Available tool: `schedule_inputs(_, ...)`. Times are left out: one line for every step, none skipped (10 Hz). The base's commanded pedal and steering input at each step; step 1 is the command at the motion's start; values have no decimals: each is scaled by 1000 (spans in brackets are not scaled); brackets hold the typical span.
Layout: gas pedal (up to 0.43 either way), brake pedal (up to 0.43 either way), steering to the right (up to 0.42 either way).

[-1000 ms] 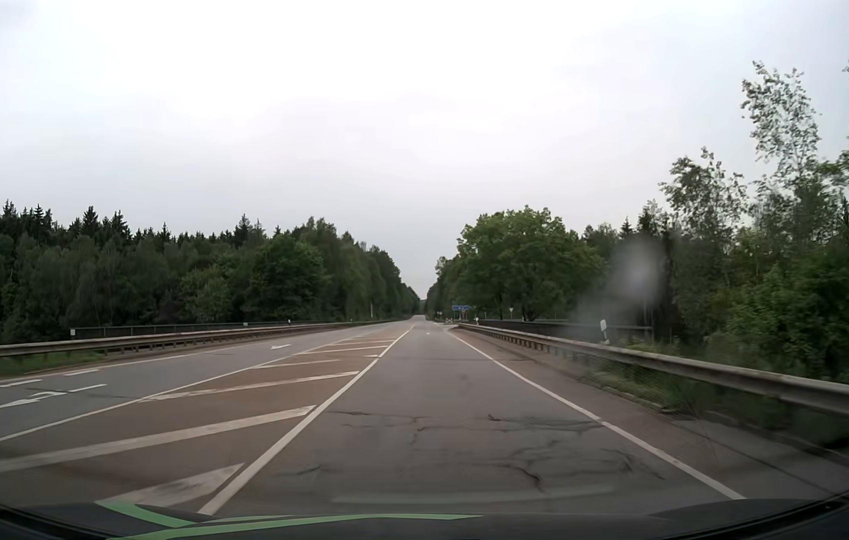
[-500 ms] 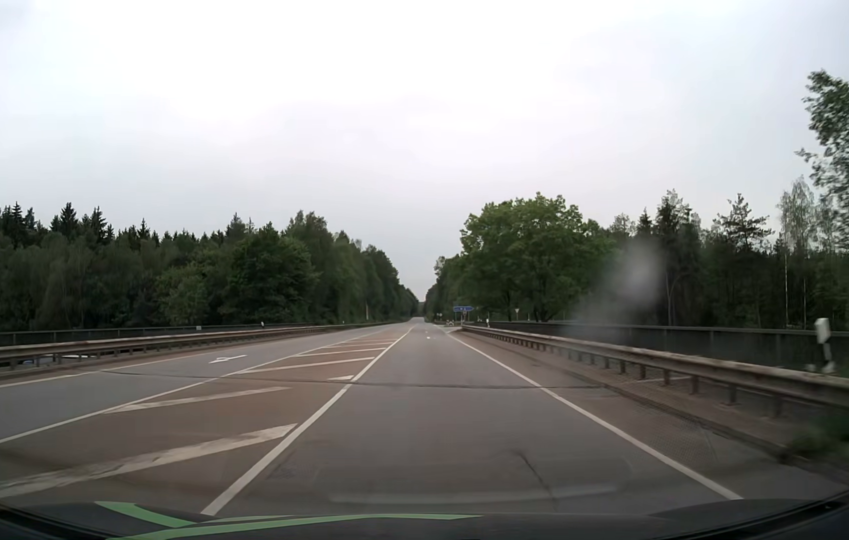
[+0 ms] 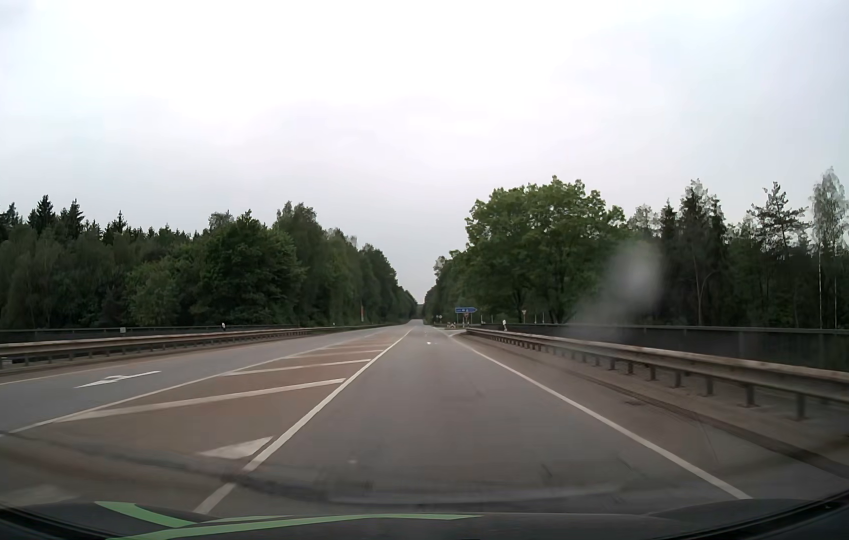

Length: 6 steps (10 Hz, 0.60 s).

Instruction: Follow the waypoints while adhering to traffic rules and regulations

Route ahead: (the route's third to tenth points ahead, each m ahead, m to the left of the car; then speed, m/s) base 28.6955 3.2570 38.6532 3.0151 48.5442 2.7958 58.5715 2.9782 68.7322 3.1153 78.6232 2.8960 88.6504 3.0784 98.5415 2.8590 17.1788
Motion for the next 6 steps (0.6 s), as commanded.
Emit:
schedule_inputs(39,0,0)
schedule_inputs(39,0,0)
schedule_inputs(39,0,0)
schedule_inputs(39,0,0)
schedule_inputs(39,0,0)
schedule_inputs(39,0,0)
